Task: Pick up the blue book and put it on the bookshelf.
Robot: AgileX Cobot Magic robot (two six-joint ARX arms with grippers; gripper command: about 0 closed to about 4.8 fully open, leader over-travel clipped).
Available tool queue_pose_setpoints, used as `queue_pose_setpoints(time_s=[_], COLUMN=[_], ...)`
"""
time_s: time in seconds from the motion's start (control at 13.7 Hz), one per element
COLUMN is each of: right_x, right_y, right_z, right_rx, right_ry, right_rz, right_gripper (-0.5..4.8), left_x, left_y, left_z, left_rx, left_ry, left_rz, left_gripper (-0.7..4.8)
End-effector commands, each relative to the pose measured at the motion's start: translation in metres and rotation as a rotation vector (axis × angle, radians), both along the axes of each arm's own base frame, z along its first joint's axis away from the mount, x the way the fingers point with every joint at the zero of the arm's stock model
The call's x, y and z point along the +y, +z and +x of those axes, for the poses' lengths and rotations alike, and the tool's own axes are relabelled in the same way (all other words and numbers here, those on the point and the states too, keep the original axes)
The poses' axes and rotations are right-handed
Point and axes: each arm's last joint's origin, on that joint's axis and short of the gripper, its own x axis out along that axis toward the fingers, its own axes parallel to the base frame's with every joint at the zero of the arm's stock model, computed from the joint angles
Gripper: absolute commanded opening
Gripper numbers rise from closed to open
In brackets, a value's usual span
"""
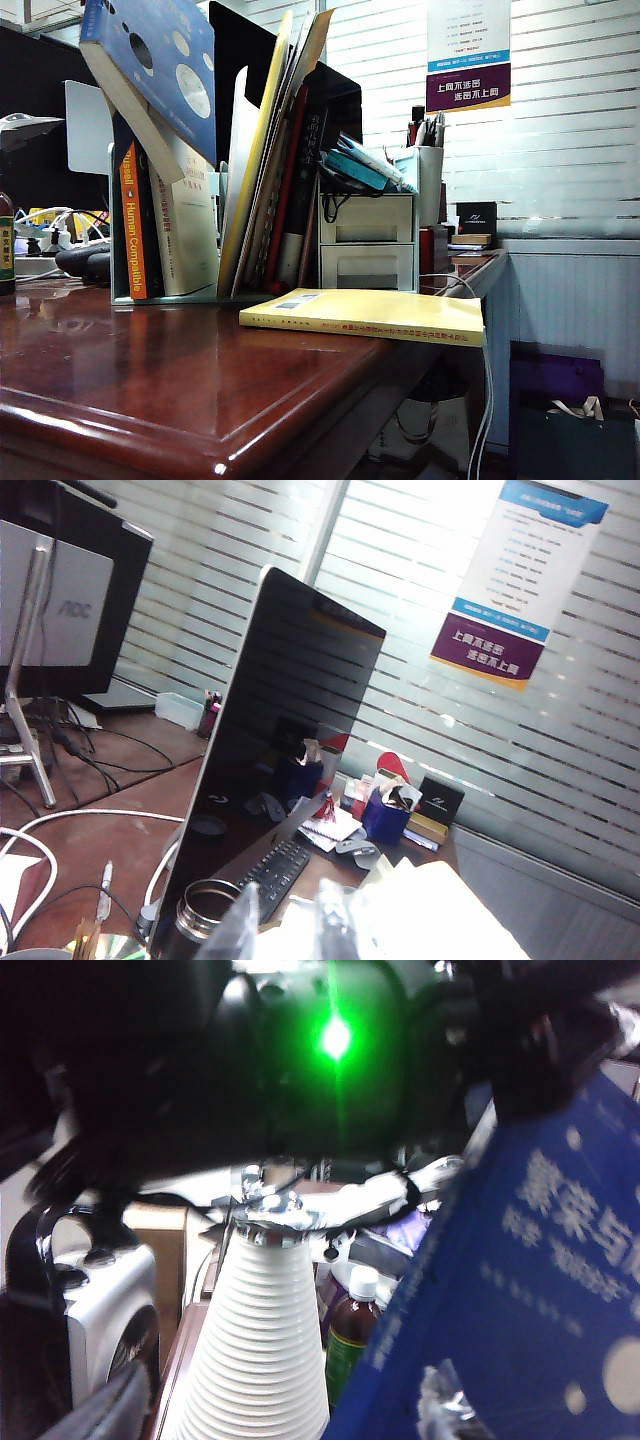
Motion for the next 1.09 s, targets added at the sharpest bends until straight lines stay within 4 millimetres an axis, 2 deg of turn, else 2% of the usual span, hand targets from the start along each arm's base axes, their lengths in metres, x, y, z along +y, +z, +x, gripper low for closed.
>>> queue_pose_setpoints(time_s=[0.07, 0.36, 0.66, 0.8, 0.88, 0.95, 1.02, 1.09], right_x=[0.002, 0.013, 0.017, 0.02, 0.031, 0.032, 0.032, 0.032], right_y=[-0.003, -0.029, -0.035, -0.035, -0.027, -0.021, -0.021, -0.021], right_z=[0.001, 0.01, 0.013, 0.015, 0.022, 0.022, 0.022, 0.022], right_rx=[-0.007, 0.019, 0.033, 0.042, 0.057, 0.063, 0.062, 0.062], right_ry=[-0.017, -0.062, -0.164, -0.178, -0.176, -0.182, -0.182, -0.181], right_rz=[-0.031, -0.11, -0.1, -0.111, -0.139, -0.147, -0.147, -0.146], right_gripper=[4.79, 4.79, 4.79, 4.06, 3.97, 1.19, 1.01, -0.12], left_x=[0.003, -0.001, -0.008, -0.01, -0.012, -0.015, -0.018, -0.018], left_y=[0.011, 0.014, 0.014, 0.018, 0.021, 0.027, 0.027, 0.027], left_z=[-0.006, -0.011, -0.016, -0.026, -0.037, -0.051, -0.053, -0.053], left_rx=[-0.064, -0.064, -0.048, -0.023, 0.002, 0.004, 0.008, 0.017], left_ry=[0.003, -0.022, -0.04, -0.034, -0.019, -0.017, -0.025, -0.026], left_rz=[-0.016, -0.047, -0.048, -0.05, -0.053, -0.064, -0.063, -0.06], left_gripper=[-0.06, -0.06, -0.06, -0.06, -0.06, -0.06, -0.06, -0.06])
